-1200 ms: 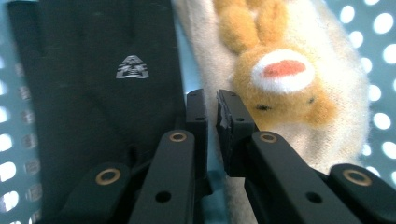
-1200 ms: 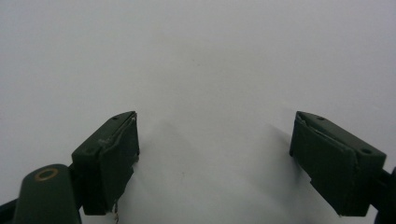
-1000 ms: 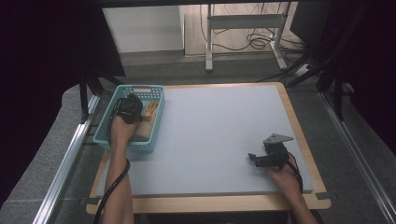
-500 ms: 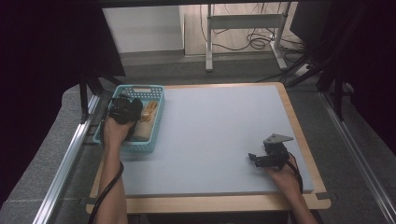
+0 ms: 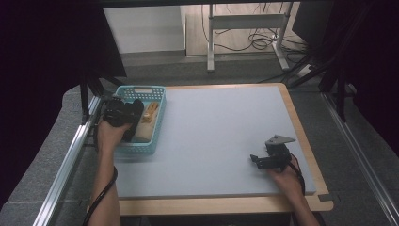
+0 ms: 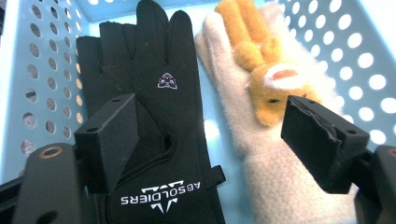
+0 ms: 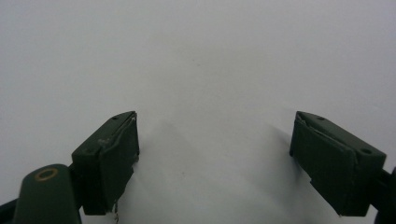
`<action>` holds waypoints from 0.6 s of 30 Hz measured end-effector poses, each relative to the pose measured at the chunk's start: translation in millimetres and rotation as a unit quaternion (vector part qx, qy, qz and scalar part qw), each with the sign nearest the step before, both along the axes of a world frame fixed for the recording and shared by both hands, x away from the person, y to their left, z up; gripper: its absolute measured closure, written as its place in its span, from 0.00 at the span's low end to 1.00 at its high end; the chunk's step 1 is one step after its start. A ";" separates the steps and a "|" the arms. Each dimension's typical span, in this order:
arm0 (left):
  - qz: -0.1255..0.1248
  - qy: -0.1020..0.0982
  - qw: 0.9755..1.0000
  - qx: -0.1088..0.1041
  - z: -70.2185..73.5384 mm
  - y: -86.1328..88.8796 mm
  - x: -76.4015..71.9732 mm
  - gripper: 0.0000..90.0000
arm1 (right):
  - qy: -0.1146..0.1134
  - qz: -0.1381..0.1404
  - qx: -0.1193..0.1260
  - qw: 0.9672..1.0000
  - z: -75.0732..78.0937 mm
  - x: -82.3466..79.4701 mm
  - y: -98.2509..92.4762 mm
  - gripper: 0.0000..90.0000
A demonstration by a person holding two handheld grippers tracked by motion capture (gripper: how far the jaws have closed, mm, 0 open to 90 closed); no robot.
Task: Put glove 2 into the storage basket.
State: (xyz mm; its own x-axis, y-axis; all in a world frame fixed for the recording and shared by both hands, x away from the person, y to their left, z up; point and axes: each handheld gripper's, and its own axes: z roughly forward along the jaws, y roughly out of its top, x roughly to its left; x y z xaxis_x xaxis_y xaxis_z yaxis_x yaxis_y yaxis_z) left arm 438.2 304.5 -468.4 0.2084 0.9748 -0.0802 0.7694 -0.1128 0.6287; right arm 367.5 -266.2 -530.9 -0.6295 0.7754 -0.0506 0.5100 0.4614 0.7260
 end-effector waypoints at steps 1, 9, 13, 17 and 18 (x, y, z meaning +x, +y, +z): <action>-0.003 -0.001 1.000 0.001 1.0 0.7 -0.9 0.20 | 0.000 0.000 0.000 1.000 0.0 -0.1 0.0 0.17; -0.012 -0.018 1.000 0.000 7.4 -3.2 -10.1 0.10 | 0.000 0.000 0.000 1.000 0.0 -0.1 0.1 0.17; -0.024 -0.023 0.999 0.000 8.4 -6.8 -15.2 0.06 | 0.000 0.000 0.000 1.000 0.0 -0.1 0.1 0.17; -0.031 -0.028 0.999 -0.005 8.9 -10.3 -20.0 0.04 | 0.000 0.000 0.000 1.000 0.0 0.0 0.0 0.17; -0.033 -0.028 0.999 -0.008 9.1 -11.0 -21.4 0.04 | 0.000 0.000 0.000 1.000 0.0 -0.1 0.0 0.17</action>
